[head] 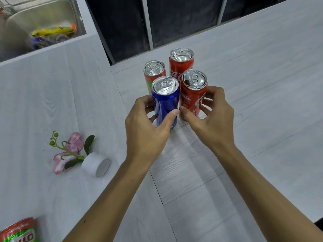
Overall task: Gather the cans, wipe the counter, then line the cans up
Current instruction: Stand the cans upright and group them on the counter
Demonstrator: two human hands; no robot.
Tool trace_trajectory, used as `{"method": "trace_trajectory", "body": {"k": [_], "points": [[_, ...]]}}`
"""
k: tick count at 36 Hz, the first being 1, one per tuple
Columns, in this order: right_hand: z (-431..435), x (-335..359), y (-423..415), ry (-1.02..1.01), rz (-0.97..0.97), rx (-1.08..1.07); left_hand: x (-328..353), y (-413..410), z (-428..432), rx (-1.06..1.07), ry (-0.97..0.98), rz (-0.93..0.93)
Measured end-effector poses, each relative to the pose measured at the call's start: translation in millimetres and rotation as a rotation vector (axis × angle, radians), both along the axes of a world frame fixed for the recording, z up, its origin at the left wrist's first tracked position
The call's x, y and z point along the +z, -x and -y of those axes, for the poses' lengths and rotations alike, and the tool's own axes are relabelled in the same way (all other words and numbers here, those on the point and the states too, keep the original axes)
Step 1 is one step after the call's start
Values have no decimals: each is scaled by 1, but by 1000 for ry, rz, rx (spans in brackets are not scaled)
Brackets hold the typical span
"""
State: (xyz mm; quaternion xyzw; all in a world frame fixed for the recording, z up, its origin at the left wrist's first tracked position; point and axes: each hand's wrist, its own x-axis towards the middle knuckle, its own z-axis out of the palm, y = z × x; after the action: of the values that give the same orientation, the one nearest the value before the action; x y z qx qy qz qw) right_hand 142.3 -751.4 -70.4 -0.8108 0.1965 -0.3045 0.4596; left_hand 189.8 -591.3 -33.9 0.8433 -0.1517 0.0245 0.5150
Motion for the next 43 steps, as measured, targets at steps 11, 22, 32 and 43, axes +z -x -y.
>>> {"method": "trace_trajectory", "body": {"k": [11,22,32,43], "points": [[10,-2,-3,-3,4,32,-5,-4,8,-8,5,14],[8,-1,-1,35,-54,13,-9,1,6,2,13,12],[2,7,16,96,-202,-55,-10,10,-2,24,-36,-8],[-30,16,61,204,-440,-110,-11,34,-48,-63,-403,14]]}}
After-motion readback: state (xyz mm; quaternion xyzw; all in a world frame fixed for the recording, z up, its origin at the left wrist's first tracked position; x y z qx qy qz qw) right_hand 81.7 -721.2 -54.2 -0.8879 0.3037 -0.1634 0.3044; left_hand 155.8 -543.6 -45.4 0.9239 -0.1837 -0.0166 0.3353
